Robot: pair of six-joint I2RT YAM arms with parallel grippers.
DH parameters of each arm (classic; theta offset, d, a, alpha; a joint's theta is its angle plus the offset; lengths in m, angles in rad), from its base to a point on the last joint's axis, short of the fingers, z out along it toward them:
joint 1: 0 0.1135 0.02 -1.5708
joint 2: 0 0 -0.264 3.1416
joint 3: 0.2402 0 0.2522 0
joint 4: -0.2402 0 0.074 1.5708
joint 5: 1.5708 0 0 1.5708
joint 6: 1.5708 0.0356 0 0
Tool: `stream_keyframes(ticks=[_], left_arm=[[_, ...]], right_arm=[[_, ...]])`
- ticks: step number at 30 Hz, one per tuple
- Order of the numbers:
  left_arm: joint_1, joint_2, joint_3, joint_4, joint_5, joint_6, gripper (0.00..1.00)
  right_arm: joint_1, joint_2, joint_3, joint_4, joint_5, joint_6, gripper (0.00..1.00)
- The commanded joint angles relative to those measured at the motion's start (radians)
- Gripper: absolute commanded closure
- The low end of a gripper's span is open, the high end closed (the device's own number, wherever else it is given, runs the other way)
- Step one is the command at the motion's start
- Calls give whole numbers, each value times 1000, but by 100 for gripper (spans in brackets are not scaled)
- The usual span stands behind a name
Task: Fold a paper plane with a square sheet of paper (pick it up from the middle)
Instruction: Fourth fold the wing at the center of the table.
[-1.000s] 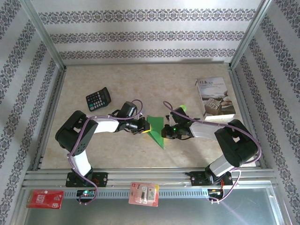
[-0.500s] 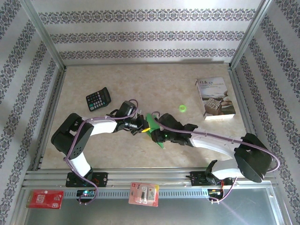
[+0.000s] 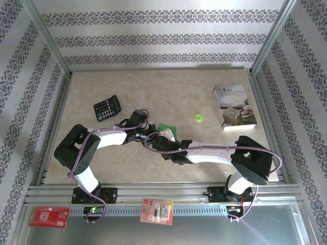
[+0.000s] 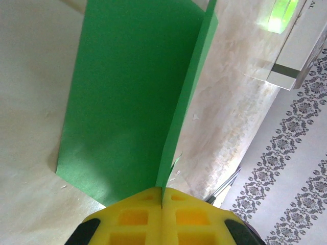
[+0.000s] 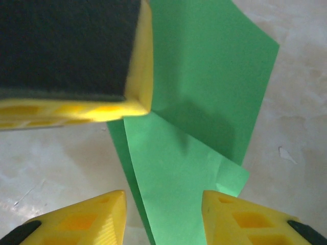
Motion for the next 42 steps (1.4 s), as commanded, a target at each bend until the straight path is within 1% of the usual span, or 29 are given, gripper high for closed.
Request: stream_keyframes(ticks=[1,5,8,14,21,30,42], left_arm=[[-10,-19,14,-34,-4,-28,100],[-9,-15,14,-31,1,-26,100],[-10,-13,11,-28,6,-25,100],[-10,-12,11,-38,11,-12,100],[-9,-8,10,-40,13,-5,100],[-11,0,8,-39,17,-1,100],[-11,15,6,-28,24,1,100]], right_arm=[[28,55,52,-93,137,42,57],[49,109,88,-154,204,66,58],[56,136,102,-168,222,71,58],[64,156,107,-171,235,75,65],[66,151,109,-171,239,71,71],[69,157,116,-171,239,66,73],[69,165,112,-169,235,72,85]])
